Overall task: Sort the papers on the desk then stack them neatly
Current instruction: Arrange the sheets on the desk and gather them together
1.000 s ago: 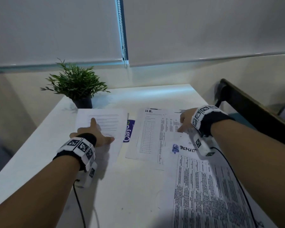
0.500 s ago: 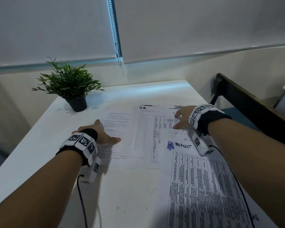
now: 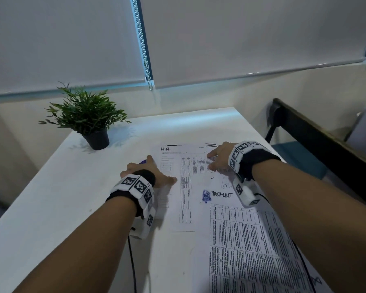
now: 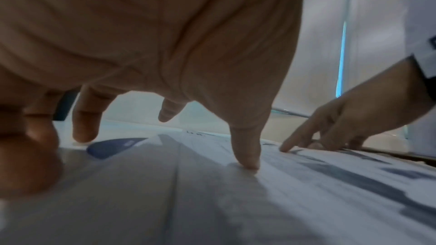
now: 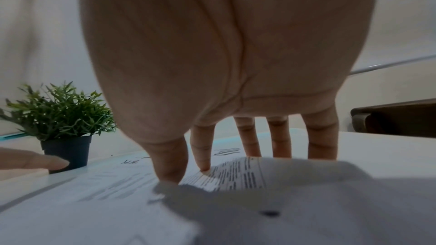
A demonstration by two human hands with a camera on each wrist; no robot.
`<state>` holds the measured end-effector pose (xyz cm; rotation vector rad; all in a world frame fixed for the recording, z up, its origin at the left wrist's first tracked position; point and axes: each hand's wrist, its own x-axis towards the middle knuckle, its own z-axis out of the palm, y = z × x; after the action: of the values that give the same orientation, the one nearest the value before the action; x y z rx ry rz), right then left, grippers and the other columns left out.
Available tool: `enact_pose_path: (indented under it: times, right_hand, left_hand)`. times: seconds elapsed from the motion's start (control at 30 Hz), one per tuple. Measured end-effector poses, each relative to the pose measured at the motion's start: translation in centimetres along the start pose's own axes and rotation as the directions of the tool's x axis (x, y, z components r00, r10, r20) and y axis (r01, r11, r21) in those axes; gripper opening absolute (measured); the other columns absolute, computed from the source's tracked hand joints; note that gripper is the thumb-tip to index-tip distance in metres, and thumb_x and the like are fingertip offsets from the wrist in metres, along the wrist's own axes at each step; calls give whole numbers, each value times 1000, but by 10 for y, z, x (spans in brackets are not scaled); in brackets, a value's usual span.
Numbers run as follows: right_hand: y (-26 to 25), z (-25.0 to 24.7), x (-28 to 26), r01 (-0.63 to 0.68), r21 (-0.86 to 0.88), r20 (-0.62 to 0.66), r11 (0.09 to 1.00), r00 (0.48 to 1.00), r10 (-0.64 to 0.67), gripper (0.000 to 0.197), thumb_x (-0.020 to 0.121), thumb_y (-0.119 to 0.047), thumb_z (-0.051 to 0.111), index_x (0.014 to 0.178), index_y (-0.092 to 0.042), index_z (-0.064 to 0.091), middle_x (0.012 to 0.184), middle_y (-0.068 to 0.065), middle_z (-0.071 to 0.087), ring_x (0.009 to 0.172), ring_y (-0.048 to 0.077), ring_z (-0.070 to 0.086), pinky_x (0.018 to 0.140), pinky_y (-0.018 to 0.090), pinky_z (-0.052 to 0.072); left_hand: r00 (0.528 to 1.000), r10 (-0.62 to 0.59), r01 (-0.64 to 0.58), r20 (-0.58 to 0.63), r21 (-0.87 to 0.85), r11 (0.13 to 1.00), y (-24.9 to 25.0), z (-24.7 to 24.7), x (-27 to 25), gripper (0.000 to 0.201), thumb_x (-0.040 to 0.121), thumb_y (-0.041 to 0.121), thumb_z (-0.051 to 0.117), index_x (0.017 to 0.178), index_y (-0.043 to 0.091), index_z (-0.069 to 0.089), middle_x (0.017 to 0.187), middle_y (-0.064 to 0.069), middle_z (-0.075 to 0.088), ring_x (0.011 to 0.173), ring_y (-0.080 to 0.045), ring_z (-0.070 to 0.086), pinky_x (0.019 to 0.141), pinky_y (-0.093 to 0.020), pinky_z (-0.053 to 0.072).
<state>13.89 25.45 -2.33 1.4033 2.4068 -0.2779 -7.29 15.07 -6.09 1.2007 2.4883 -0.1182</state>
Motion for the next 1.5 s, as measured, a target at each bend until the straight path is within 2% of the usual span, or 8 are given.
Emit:
enact_pose_path:
  times: [0.3,0.47,0.67,0.87,0.97,1.1,1.3,1.5]
  right_hand:
    - [-8,1,12,66,199,-88,978,995,-49,49,106,-13,44,152,-30,49,164,-4,37,146,25,41,114,36,40]
    - [19,-4,3,15,297,-238,955,969,59,46,103,-34,52,149,-35,48,158,2,47,135,29,54,110,40,45]
    - [69,-18,-44,-42,457,-313,889,927,205,56,98,-40,62,150,-30,46,149,5,54,132,26,55,107,33,40]
    - [92,-6,-94,-30,642,-294,766,913,282,72,86,-53,72,148,-34,42,143,7,57,108,25,64,100,42,53]
    - [74,-5,-124,54,724,-306,688,919,249,84,78,-64,75,149,-32,43,129,6,62,101,26,71,93,45,60]
    - [43,-9,-167,252,849,-369,464,912,179,102,75,-60,81,158,-24,33,131,9,60,116,25,66,103,46,55]
    - [36,-11,-236,402,874,-469,274,844,259,15,95,-18,73,107,-13,67,77,-14,79,75,-4,76,57,12,54]
    - [66,61,-244,-45,802,-147,595,952,269,31,79,-40,81,103,-22,75,89,-4,81,88,30,77,87,47,63]
  left_hand:
    - [997,69,-71,-26,-87,994,25,-1,-7,139,65,66,81,163,30,-10,153,-10,51,137,-38,52,113,-54,41]
    - [997,58,-71,-58,-264,962,20,-6,-8,115,81,24,81,162,26,0,121,-18,60,104,-38,65,88,-45,58]
    - [971,22,-149,-239,-526,837,-18,-23,-23,112,88,-2,65,164,40,-6,148,-30,44,110,-42,60,75,-32,46]
    - [777,67,-499,-625,-549,670,-55,-70,-70,84,87,2,66,160,31,36,109,-1,70,91,-22,65,84,-25,47]
    - [645,207,-666,-735,-409,624,-46,-85,-119,37,88,3,65,119,19,75,96,3,73,88,-22,70,69,-19,49]
    - [487,255,-854,-835,-395,337,-34,-97,-172,28,86,1,63,109,11,75,98,-11,78,92,-32,75,77,-45,64]
    - [726,425,-568,-541,-820,-72,-12,-89,-223,51,86,-25,48,129,1,59,116,-25,72,88,-30,70,68,-33,56]
    - [873,478,-217,94,-804,554,-6,7,-191,7,83,-9,69,77,-10,70,75,-24,59,58,-26,57,56,-31,45]
